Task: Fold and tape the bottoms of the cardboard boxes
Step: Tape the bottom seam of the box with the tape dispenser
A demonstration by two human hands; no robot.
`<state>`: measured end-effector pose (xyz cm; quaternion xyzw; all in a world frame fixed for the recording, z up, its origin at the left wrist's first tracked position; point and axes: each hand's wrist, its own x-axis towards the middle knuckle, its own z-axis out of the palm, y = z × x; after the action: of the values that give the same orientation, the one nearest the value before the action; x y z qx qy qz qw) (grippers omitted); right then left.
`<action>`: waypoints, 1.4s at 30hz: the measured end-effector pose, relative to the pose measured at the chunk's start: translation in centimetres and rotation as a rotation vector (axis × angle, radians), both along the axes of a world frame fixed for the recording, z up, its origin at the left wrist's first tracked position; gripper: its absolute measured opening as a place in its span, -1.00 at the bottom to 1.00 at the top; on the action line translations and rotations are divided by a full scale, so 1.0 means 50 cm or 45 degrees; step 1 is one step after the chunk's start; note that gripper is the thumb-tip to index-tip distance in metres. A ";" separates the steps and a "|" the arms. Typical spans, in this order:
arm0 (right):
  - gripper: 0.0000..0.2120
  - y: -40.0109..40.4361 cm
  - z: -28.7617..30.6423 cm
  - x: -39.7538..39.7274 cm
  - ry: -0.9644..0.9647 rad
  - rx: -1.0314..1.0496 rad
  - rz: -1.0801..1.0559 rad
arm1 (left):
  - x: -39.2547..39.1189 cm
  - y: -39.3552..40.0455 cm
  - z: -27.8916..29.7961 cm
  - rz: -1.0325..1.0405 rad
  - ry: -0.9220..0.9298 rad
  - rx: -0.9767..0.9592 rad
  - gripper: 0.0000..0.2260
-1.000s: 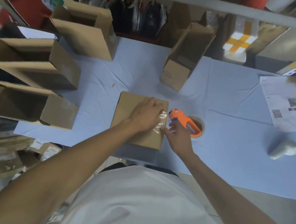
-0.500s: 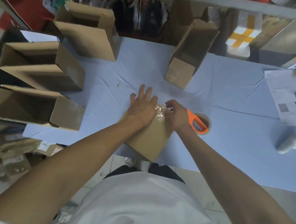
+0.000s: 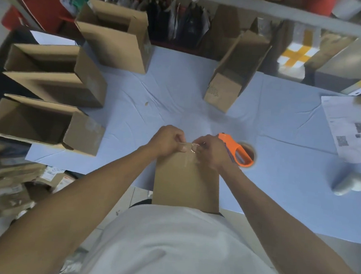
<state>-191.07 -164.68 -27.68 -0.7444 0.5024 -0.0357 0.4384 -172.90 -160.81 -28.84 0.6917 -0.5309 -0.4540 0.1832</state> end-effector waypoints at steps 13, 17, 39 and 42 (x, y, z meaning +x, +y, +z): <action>-0.87 0.016 0.062 -0.048 -0.285 -0.879 -0.078 | -0.022 0.026 0.093 -0.214 -0.358 -0.873 -0.75; -0.84 0.002 0.069 -0.056 -0.201 -0.730 0.085 | -0.025 0.013 0.109 -0.317 -0.371 -0.652 -0.69; -0.46 -0.058 0.063 -0.069 -0.130 -0.502 0.320 | -0.017 -0.018 0.109 -0.467 -0.493 -0.341 -0.22; -0.65 -0.060 0.062 -0.065 -0.202 -0.552 0.236 | -0.014 -0.030 0.116 -0.470 -0.463 -0.339 -0.36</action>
<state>-194.32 -167.66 -24.60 -0.8588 0.3767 -0.1606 0.3079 -173.59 -162.31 -23.03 0.6233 -0.7268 -0.2746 0.0886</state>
